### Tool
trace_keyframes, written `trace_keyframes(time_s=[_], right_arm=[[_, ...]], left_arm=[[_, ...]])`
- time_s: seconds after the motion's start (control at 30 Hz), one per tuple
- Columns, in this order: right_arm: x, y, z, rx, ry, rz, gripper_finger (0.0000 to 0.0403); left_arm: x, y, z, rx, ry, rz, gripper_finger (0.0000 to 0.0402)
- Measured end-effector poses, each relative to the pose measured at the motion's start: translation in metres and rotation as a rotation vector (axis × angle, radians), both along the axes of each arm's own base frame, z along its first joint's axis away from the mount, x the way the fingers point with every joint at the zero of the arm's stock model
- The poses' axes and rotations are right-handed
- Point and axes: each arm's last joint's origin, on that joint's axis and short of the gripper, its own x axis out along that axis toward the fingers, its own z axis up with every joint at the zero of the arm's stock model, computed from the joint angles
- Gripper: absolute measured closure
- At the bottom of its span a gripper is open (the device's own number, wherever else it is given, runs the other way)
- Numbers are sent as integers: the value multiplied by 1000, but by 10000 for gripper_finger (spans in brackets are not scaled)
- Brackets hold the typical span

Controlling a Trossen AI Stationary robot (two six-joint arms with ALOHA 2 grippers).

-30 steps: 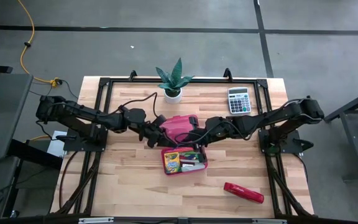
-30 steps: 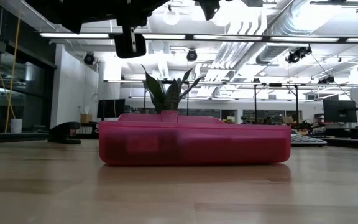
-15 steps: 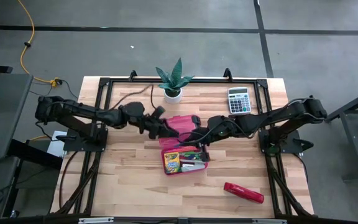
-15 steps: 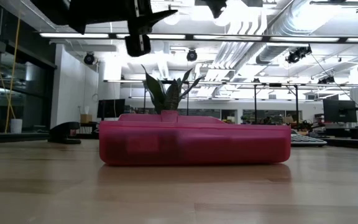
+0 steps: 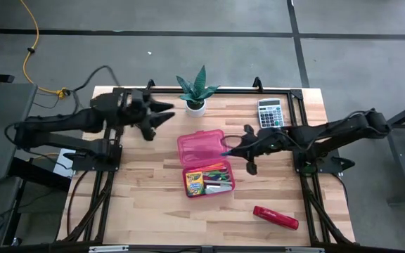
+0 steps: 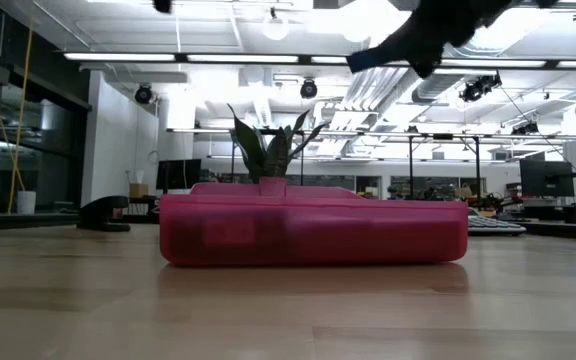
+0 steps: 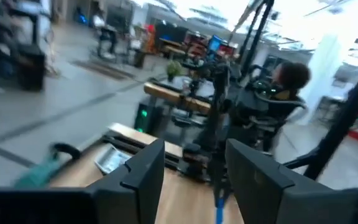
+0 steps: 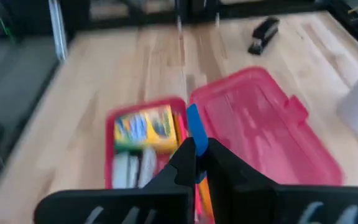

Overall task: Pack school essentials
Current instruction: Put the blue eraser into the red supply box

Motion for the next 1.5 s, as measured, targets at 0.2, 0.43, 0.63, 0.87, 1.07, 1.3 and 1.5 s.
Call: trace_keyframes(time_s=[0.2, 0.43, 0.63, 0.87, 1.07, 1.3, 1.5], right_arm=[[-3, 0, -13, 176, -283, -28, 402], [-2, 1, -8, 182, -326, -8, 402], [-2, 2, -7, 193, -331, 21, 402], [-2, 2, -7, 235, -325, 7, 402], [3, 3, -26, 402, -171, -78, 402], [25, 9, -78, 709, 128, -213, 402], [42, 13, -114, 862, 229, -277, 401]], left_arm=[[-21, -33, -3, 64, -20, 44, 250], [-18, -55, -35, 104, -11, 234, 250], [-18, -59, -35, 159, -6, 220, 250], [-18, -59, -36, 162, -1, 211, 250], [-18, -59, -36, 161, 1, 222, 250], [-18, -59, -36, 154, 0, 227, 250], [-18, -59, -36, 154, 2, 228, 250]])
